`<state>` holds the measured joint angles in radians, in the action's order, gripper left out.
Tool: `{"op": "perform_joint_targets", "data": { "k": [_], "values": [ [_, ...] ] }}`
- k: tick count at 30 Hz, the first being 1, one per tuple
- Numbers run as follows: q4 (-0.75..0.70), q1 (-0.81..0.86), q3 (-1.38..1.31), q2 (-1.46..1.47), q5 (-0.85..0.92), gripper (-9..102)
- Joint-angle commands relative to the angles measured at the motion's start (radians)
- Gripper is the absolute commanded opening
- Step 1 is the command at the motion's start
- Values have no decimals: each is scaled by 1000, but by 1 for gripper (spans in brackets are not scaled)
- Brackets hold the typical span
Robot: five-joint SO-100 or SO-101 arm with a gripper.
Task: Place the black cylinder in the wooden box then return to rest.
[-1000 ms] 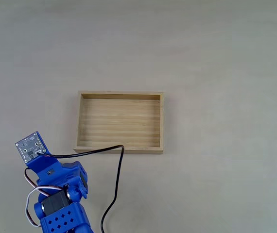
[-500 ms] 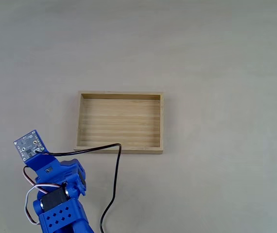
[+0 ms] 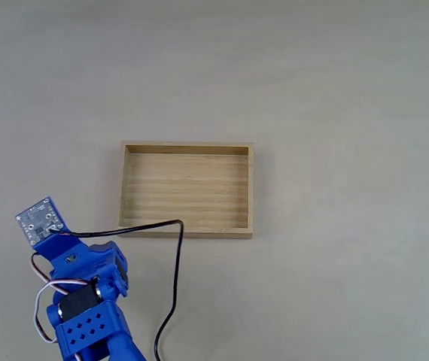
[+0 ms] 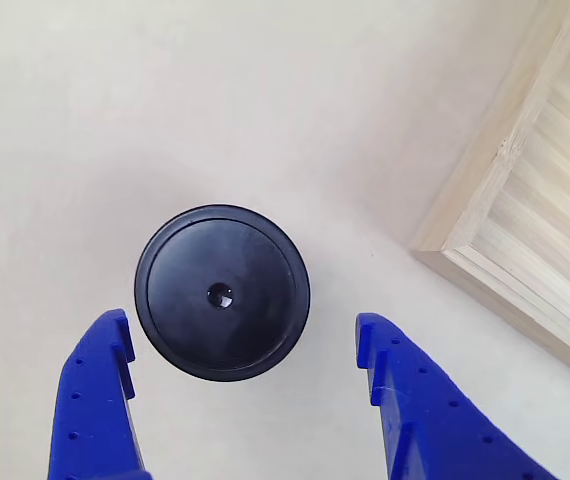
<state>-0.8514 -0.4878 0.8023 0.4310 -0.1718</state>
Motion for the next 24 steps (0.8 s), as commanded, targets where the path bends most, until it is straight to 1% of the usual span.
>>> {"op": "perform_joint_targets", "data": {
  "k": [1,24],
  "values": [
    [34,-25,-121,5,21,33],
    [55,-20,-147,-61,18,33]
  ]
}}
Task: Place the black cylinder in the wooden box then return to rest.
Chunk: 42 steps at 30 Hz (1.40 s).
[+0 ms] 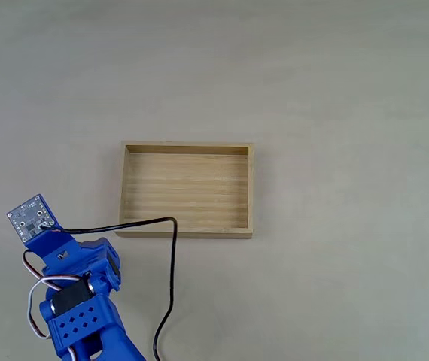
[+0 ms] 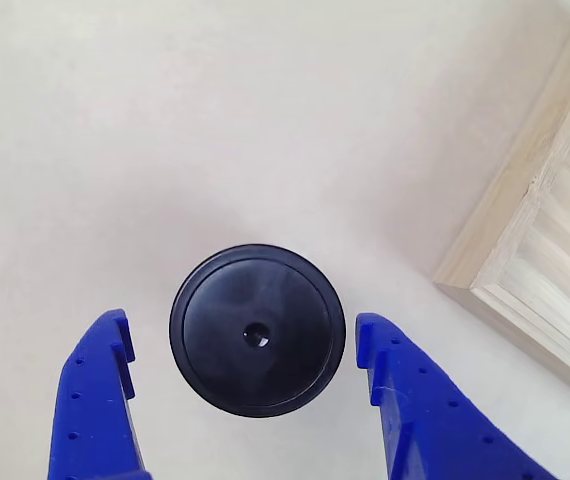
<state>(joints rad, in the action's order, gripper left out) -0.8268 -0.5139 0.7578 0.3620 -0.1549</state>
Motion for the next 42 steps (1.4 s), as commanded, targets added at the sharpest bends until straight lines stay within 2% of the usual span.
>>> {"op": "perform_joint_targets", "data": {
  "k": [1,18,42],
  "values": [
    [32,5,-103,3,2,32],
    [72,-6,-107,-38,6,30],
    [60,-12,-106,-25,17,20]
  ]
}}
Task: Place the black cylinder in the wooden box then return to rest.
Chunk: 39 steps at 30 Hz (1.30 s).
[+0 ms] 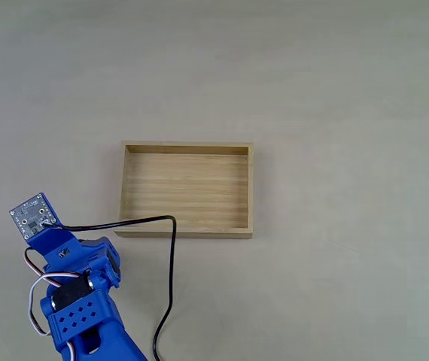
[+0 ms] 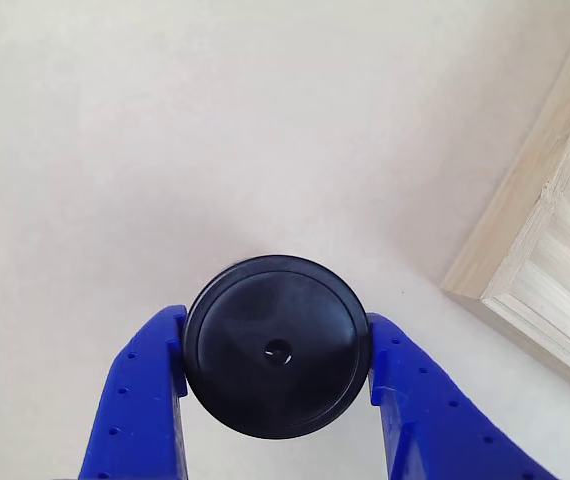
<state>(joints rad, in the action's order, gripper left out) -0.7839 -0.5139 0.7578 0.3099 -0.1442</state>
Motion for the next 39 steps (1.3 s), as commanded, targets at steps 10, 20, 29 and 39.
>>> {"op": "perform_joint_targets", "data": {
  "k": [10,20,29,39],
  "values": [
    [-118,-17,-183,126,21,20],
    [-230,14,-224,296,21,20],
    [-295,192,-282,362,-38,20],
    [-291,390,-399,250,-78,20]
  ]
}}
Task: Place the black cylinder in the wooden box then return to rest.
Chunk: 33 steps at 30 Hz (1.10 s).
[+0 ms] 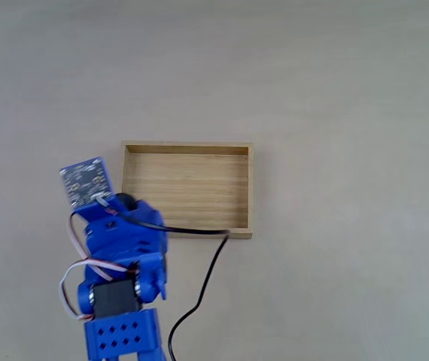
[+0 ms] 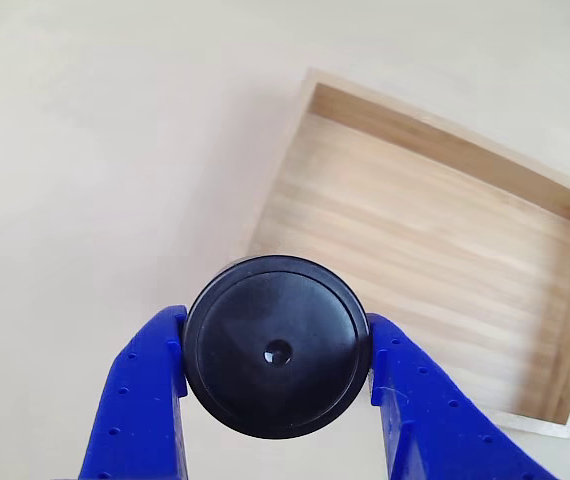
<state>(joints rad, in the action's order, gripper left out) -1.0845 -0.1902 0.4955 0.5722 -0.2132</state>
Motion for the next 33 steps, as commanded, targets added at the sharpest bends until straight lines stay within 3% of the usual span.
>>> {"op": "perform_joint_targets", "data": {
  "k": [1,13,33],
  "values": [
    [21,86,-143,-29,-12,20],
    [92,213,-245,-227,-32,20],
    [143,213,-365,-528,-11,20]
  ]
}}
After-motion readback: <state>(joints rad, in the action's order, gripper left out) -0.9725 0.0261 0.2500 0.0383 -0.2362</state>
